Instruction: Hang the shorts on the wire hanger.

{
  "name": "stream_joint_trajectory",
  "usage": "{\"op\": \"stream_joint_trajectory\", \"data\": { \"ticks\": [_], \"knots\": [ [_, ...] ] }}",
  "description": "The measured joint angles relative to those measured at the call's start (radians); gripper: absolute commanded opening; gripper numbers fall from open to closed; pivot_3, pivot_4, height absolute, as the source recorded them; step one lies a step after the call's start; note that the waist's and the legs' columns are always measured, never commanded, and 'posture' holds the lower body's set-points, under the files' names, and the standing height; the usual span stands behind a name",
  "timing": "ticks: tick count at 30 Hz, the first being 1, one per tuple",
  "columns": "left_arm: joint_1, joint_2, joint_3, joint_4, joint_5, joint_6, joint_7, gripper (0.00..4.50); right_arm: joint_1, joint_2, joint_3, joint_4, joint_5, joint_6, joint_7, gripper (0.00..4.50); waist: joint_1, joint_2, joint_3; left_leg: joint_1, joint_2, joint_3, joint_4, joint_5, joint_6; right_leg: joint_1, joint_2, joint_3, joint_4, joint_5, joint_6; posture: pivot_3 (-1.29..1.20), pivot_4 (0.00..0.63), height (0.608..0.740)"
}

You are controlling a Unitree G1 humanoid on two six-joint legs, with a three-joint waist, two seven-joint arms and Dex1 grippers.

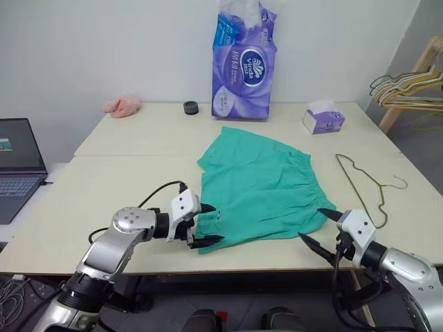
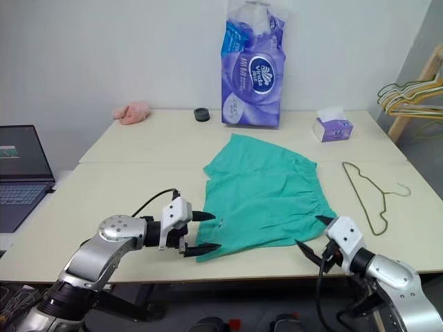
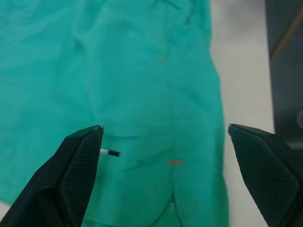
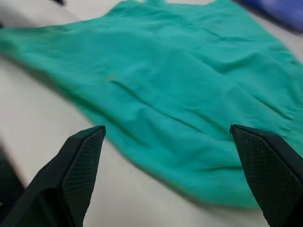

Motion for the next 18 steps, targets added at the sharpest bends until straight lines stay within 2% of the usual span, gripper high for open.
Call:
{"op": "stream_joint_trajectory", "data": {
  "ticks": [5, 6, 9, 14, 18],
  "knots": [
    [-0.031, -0.008, -0.056, 0.080, 0.088, -0.088, -0.010, 4.48, 0.040, -0.047, 0.021, -0.031, -0.010, 0.003, 0.040, 4.50, -0.003, -0.001, 0.000, 0.000, 0.001, 0.000, 0.000, -0.001, -0.001, 0.000, -0.001, 0.001, 0.000, 0.000, 0.000, -0.07, 0.032, 0.740],
    [-0.039, -0.018, -0.062, 0.110, 0.114, -0.114, 0.004, 4.30, 0.042, -0.046, 0.021, -0.028, -0.018, -0.009, 0.036, 4.50, -0.002, -0.001, 0.000, 0.000, 0.001, 0.000, 0.000, -0.001, -0.001, 0.000, -0.001, 0.001, 0.000, 0.000, 0.000, -0.07, 0.032, 0.740],
    [-0.062, -0.029, -0.070, 0.178, 0.163, -0.171, 0.021, 3.61, 0.041, -0.038, 0.017, 0.003, -0.055, -0.064, 0.020, 4.50, -0.003, -0.002, 0.001, 0.000, 0.001, 0.000, 0.000, -0.001, -0.001, 0.000, -0.001, 0.001, 0.000, 0.000, 0.000, -0.07, 0.033, 0.740],
    [-0.069, -0.035, -0.083, 0.237, 0.216, -0.260, 0.025, 2.09, 0.003, -0.029, 0.005, 0.129, -0.135, -0.187, -0.015, 4.50, -0.003, -0.003, 0.002, 0.000, 0.001, 0.000, 0.000, -0.001, -0.001, 0.000, -0.001, 0.001, -0.001, 0.001, 0.001, -0.06, 0.034, 0.740],
    [-0.068, -0.048, -0.083, 0.252, 0.225, -0.293, 0.027, 0.93, -0.066, -0.127, -0.007, 0.283, -0.277, -0.386, -0.033, 4.50, 0.000, -0.003, 0.002, 0.000, 0.001, 0.001, 0.000, -0.001, -0.001, 0.000, -0.001, 0.000, -0.001, 0.001, 0.001, -0.05, 0.031, 0.740]
  ]
}}
